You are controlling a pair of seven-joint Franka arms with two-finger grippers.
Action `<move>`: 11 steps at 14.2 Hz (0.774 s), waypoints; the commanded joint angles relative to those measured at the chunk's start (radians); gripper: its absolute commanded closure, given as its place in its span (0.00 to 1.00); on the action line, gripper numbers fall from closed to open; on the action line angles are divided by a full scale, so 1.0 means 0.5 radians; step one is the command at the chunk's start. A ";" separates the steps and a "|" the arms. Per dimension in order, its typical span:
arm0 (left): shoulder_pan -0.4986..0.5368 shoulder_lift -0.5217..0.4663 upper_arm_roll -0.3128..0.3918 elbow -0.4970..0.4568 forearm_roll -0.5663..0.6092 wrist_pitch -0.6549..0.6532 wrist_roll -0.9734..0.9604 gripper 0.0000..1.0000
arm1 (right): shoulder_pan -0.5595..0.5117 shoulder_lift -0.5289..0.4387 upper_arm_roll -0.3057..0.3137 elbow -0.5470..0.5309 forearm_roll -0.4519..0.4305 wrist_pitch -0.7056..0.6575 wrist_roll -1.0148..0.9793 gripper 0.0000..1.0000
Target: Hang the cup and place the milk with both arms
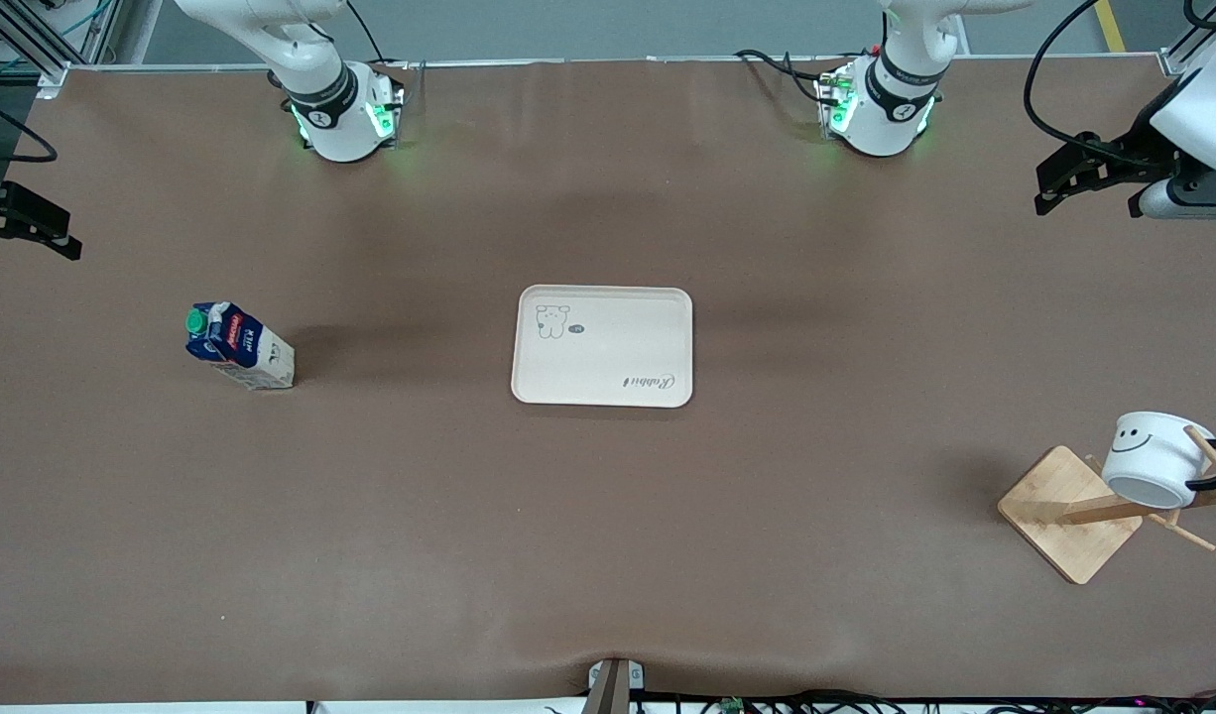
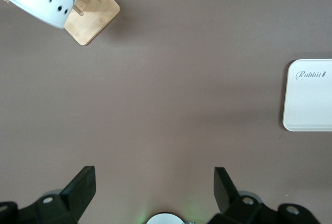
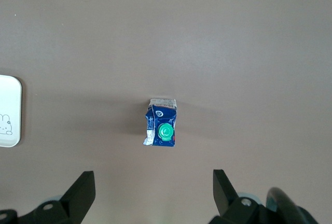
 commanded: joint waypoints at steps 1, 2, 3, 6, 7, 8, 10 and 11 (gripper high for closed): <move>0.004 -0.010 0.003 0.003 -0.013 0.025 0.023 0.00 | -0.003 0.026 0.003 0.049 -0.020 -0.031 0.001 0.00; 0.004 -0.007 0.003 0.000 -0.007 0.025 0.023 0.00 | -0.003 0.026 0.003 0.049 -0.020 -0.031 0.001 0.00; 0.001 -0.001 0.000 0.000 -0.004 0.025 0.007 0.00 | -0.003 0.026 0.003 0.052 -0.020 -0.031 0.001 0.00; -0.002 0.011 -0.009 0.003 -0.003 0.025 -0.054 0.00 | 0.000 0.026 0.003 0.052 -0.020 -0.031 0.001 0.00; 0.001 0.008 -0.012 0.003 -0.003 0.028 -0.069 0.00 | 0.000 0.026 0.003 0.052 -0.020 -0.031 0.001 0.00; 0.001 0.011 -0.012 0.003 -0.003 0.031 -0.069 0.00 | 0.000 0.026 0.003 0.052 -0.017 -0.031 0.001 0.00; -0.002 0.011 -0.012 0.003 0.003 0.031 -0.124 0.00 | 0.003 0.026 0.003 0.052 -0.017 -0.031 0.001 0.00; 0.001 0.011 -0.012 0.003 0.003 0.031 -0.134 0.00 | 0.003 0.026 0.003 0.052 -0.017 -0.031 0.001 0.00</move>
